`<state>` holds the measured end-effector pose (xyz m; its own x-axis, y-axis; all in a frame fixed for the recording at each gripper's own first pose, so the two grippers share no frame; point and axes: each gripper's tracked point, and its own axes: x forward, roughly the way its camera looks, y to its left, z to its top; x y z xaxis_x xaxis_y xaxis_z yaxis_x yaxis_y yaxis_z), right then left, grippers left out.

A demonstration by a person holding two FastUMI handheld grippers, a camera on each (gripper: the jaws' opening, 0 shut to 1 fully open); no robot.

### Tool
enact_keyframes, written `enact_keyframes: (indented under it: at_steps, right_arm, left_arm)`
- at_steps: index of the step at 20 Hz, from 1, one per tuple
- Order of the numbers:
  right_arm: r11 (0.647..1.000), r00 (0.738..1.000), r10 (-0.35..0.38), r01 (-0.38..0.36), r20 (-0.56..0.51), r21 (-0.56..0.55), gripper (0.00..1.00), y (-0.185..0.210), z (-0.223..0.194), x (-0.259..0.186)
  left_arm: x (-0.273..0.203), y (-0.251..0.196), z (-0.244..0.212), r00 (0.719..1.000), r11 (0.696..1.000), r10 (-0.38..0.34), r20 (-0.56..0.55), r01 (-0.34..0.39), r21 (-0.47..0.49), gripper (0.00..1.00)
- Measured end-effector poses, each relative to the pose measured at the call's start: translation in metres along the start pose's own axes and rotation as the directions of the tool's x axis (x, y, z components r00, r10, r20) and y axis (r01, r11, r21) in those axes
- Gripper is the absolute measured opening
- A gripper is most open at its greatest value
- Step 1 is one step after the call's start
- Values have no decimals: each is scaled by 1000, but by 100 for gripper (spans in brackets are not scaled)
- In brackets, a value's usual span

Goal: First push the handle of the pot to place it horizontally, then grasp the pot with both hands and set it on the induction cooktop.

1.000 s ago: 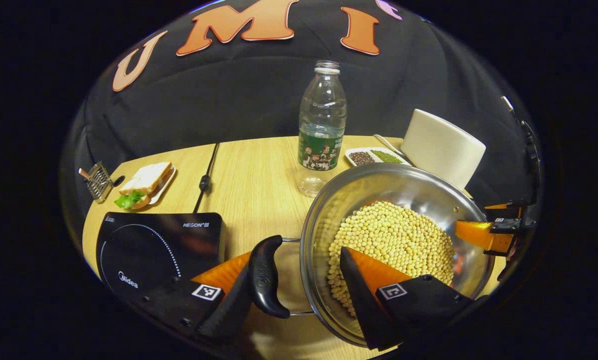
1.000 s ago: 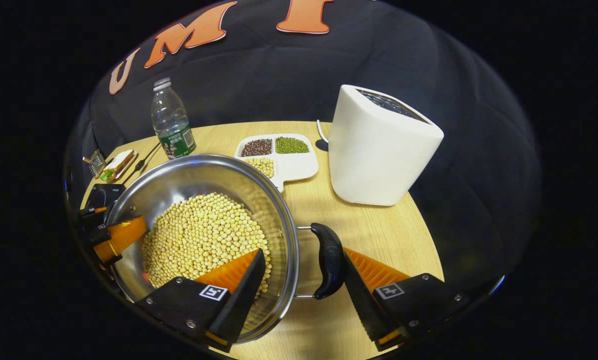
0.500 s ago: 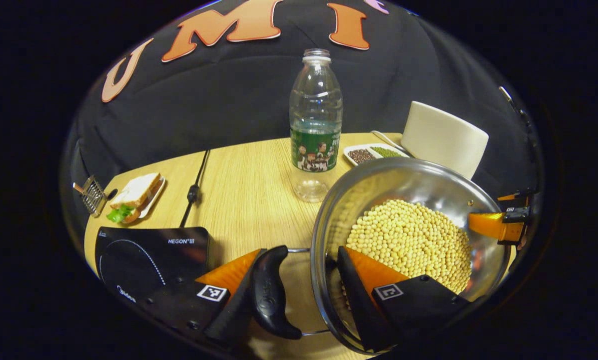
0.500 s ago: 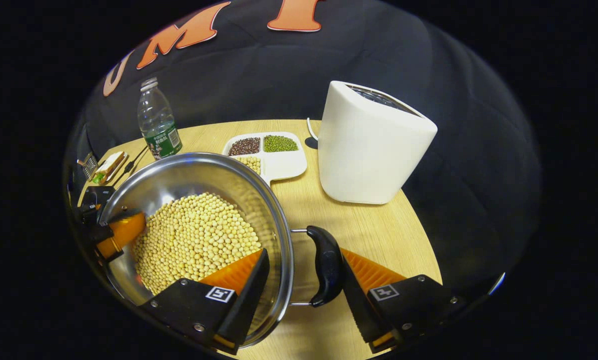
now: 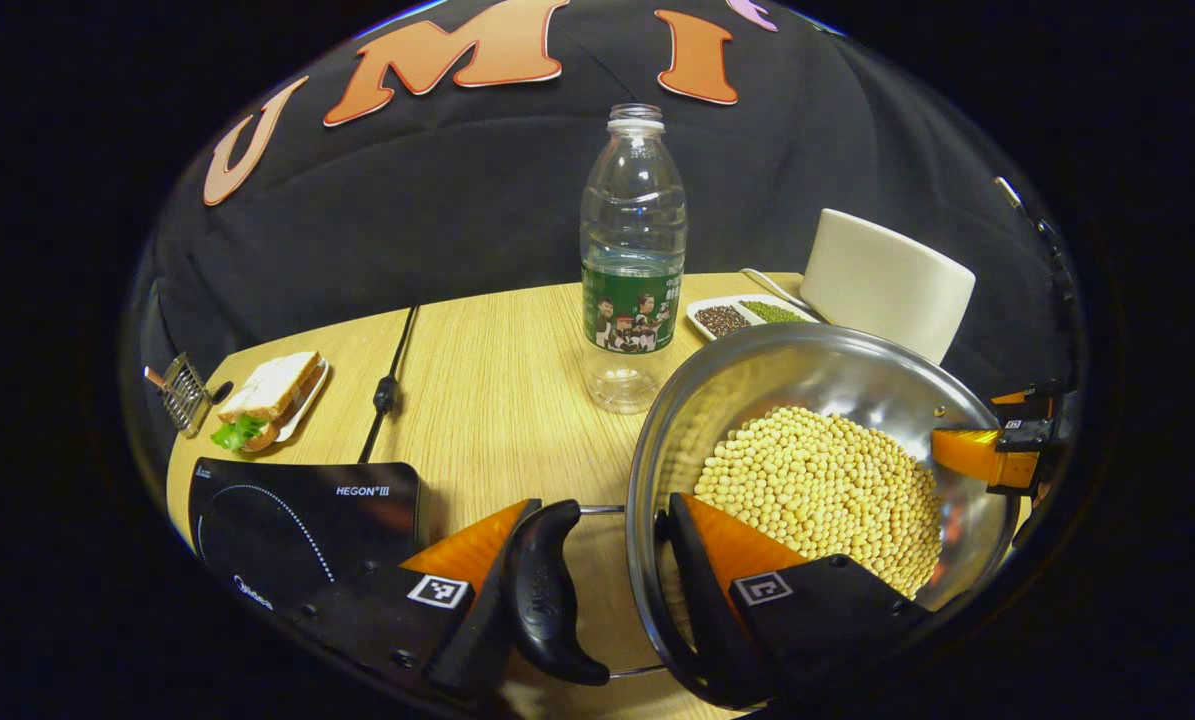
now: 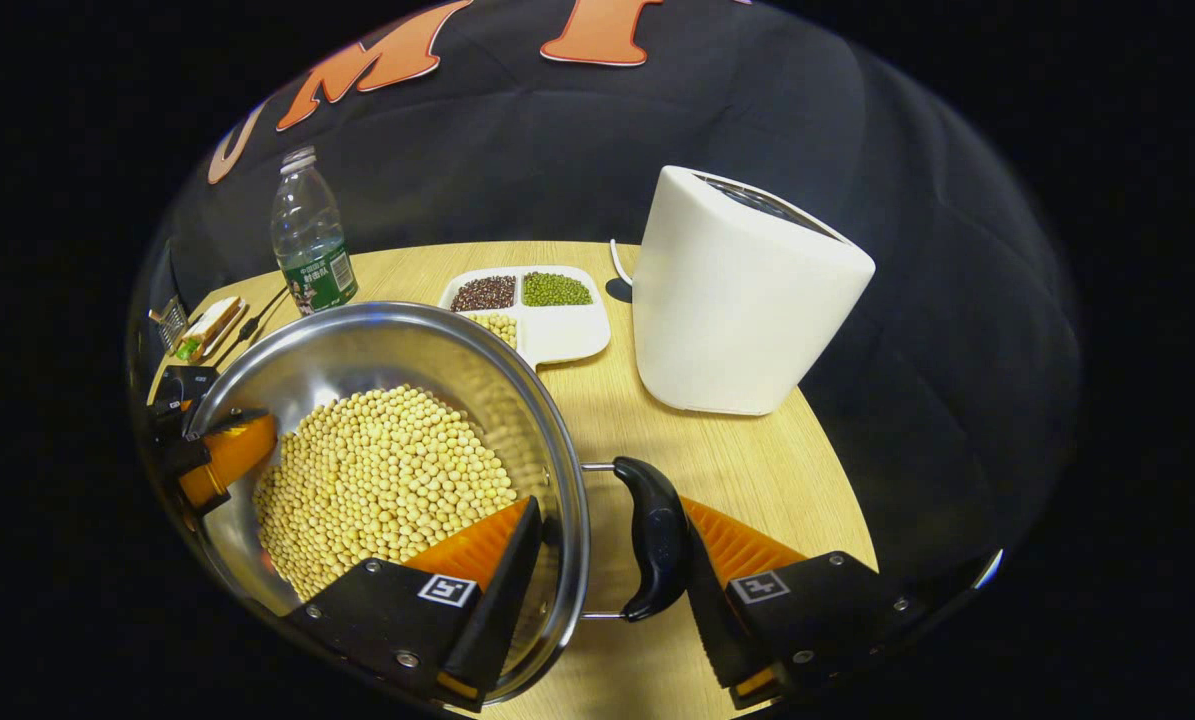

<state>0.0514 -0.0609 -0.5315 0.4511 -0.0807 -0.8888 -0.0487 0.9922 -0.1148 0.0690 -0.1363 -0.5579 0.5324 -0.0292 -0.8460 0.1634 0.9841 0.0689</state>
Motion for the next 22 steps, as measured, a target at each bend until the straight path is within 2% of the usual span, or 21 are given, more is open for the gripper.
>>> enact_keyframes:
  at_steps: [5,7,10,14,15,16,17,18,22]
  right_arm:
    - [998,999,39,-37,-26,59,66,-1,-11,-12]
    - [998,999,27,-26,-21,52,65,1,-15,-18]
    - [998,999,34,-33,-18,51,63,3,-20,-35]
    - [996,999,46,-48,28,73,60,6,-8,-63]
    - [997,998,43,-46,36,67,55,5,-5,-71]
    - [997,998,41,-45,52,69,59,5,0,-79]
    - [997,997,40,-44,65,68,60,7,4,-87]
    - [997,996,37,-43,78,70,59,8,9,-95]
    - [997,993,46,-53,110,62,59,28,23,-121]
  left_arm:
    - [-10,-4,-5,1000,999,-6,4,6,-40,77]
    - [-16,-3,-7,1000,999,-2,3,2,-47,75]
    - [-28,1,-10,1000,997,-5,-1,5,-79,79]
    - [-58,6,11,998,998,-1,60,5,-60,77]
    - [-65,7,18,997,998,0,76,4,-56,75]
    - [-73,9,23,996,998,1,85,4,-58,76]
    - [-77,12,26,995,998,0,96,6,-62,74]
    - [-83,17,30,995,998,2,103,5,-63,77]
    - [-117,39,48,990,998,20,139,-12,-60,76]
